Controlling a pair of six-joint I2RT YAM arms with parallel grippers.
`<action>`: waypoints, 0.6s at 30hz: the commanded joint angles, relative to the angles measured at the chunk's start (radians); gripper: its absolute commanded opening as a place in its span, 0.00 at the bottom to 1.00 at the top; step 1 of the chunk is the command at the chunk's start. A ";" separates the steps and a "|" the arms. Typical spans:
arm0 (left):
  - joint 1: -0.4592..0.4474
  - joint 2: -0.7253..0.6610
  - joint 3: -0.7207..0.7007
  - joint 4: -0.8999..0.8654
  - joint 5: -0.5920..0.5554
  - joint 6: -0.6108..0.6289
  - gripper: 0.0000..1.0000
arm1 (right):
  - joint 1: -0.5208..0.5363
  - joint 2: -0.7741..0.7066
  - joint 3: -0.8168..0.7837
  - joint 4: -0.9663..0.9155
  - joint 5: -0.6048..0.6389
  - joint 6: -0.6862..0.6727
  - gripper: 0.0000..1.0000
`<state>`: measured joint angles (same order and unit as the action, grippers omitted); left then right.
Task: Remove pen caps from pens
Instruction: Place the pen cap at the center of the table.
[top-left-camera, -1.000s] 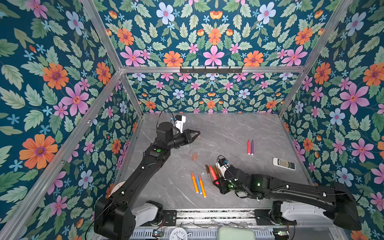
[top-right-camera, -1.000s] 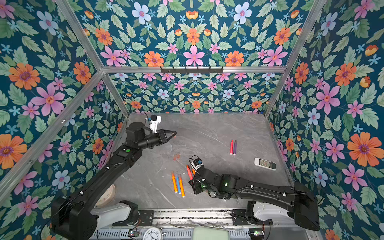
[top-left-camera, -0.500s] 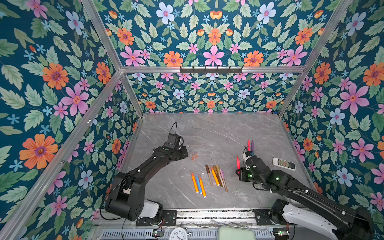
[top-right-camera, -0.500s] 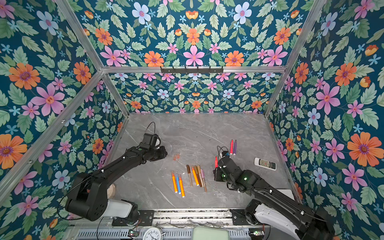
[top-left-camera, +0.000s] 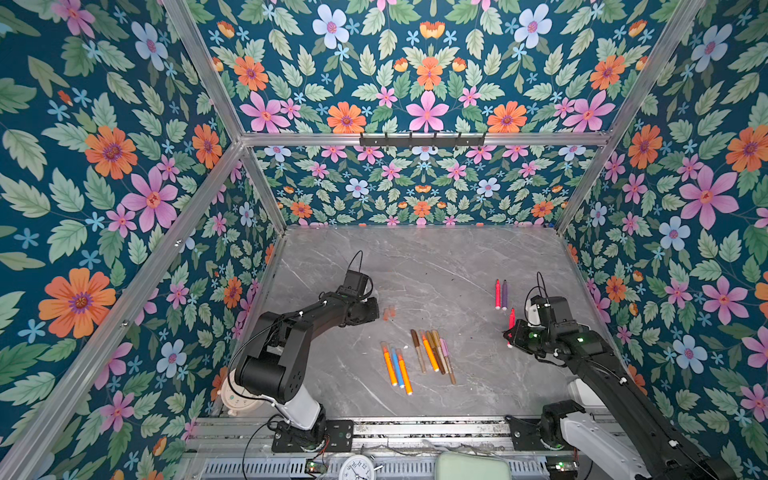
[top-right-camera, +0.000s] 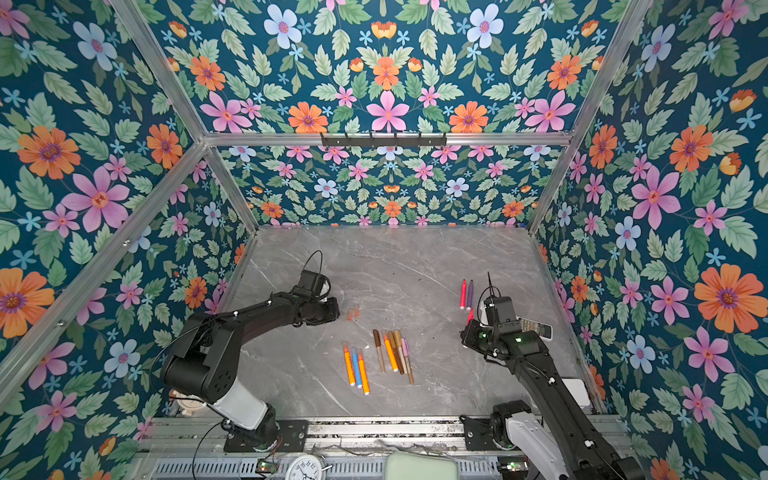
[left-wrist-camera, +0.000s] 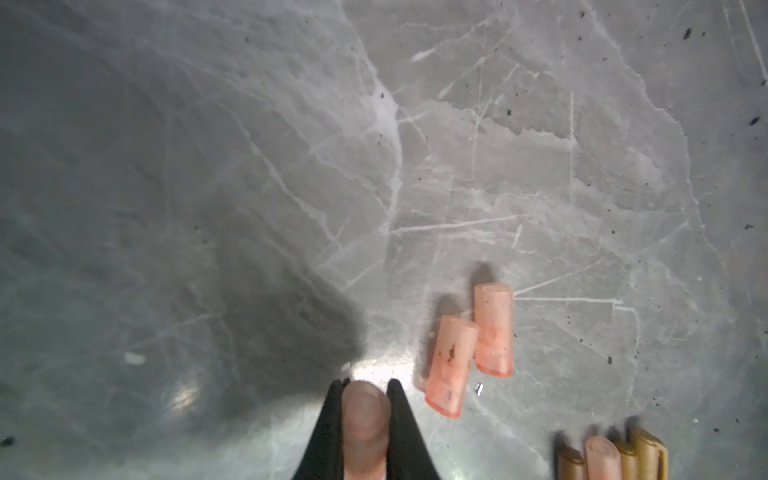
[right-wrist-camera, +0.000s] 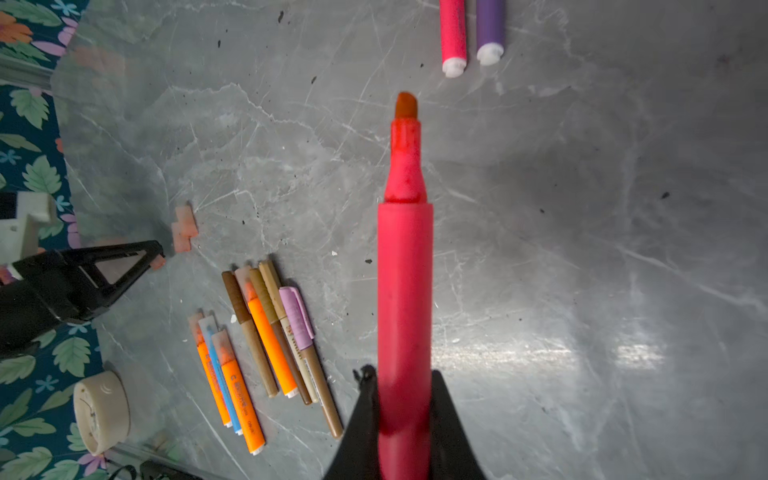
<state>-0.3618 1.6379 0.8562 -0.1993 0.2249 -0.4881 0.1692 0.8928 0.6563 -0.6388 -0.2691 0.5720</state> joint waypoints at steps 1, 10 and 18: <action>0.000 0.007 0.005 0.032 0.030 0.020 0.13 | -0.017 0.021 0.044 0.007 0.001 -0.029 0.00; 0.001 -0.030 -0.025 0.051 0.060 0.028 0.44 | -0.234 0.229 0.165 0.096 0.009 -0.020 0.00; 0.001 -0.149 -0.034 0.036 0.093 0.010 0.45 | -0.342 0.439 0.259 0.150 0.095 -0.038 0.00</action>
<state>-0.3618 1.5398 0.8215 -0.1596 0.2920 -0.4698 -0.1677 1.2915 0.8944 -0.5194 -0.2279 0.5537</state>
